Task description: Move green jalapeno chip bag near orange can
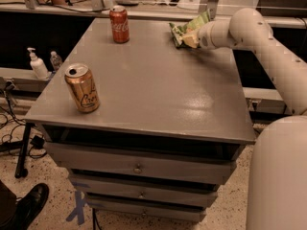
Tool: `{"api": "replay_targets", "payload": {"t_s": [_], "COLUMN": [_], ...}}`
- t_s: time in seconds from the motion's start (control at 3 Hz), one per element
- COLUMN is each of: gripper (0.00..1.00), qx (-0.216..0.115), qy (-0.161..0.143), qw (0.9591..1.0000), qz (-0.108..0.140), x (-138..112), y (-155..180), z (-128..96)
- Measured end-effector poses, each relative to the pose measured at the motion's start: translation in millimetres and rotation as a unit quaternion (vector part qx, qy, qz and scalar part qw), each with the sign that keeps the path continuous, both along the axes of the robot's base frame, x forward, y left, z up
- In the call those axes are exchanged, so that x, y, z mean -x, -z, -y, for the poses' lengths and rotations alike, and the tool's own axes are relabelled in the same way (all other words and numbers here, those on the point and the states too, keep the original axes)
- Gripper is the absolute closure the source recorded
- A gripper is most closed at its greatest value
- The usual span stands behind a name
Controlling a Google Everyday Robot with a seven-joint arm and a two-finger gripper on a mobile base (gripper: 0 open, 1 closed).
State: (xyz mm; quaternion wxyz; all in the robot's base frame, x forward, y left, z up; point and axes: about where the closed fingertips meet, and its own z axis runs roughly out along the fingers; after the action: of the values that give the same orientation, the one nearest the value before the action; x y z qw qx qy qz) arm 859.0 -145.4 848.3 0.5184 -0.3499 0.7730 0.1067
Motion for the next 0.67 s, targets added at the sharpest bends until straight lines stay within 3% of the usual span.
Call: {"api": "replay_targets", "payload": {"t_s": [0.33,0.67], "gripper": [1.0,1.0], "qx": [-0.011,-0.025], "qy": [-0.02,-0.064], "qw": [0.9997,0.997], "qz": [0.011,0.035], "x": [14.9,47.6], "y": [-20.4,-56.9], "z": [-10.6,-32.1]}}
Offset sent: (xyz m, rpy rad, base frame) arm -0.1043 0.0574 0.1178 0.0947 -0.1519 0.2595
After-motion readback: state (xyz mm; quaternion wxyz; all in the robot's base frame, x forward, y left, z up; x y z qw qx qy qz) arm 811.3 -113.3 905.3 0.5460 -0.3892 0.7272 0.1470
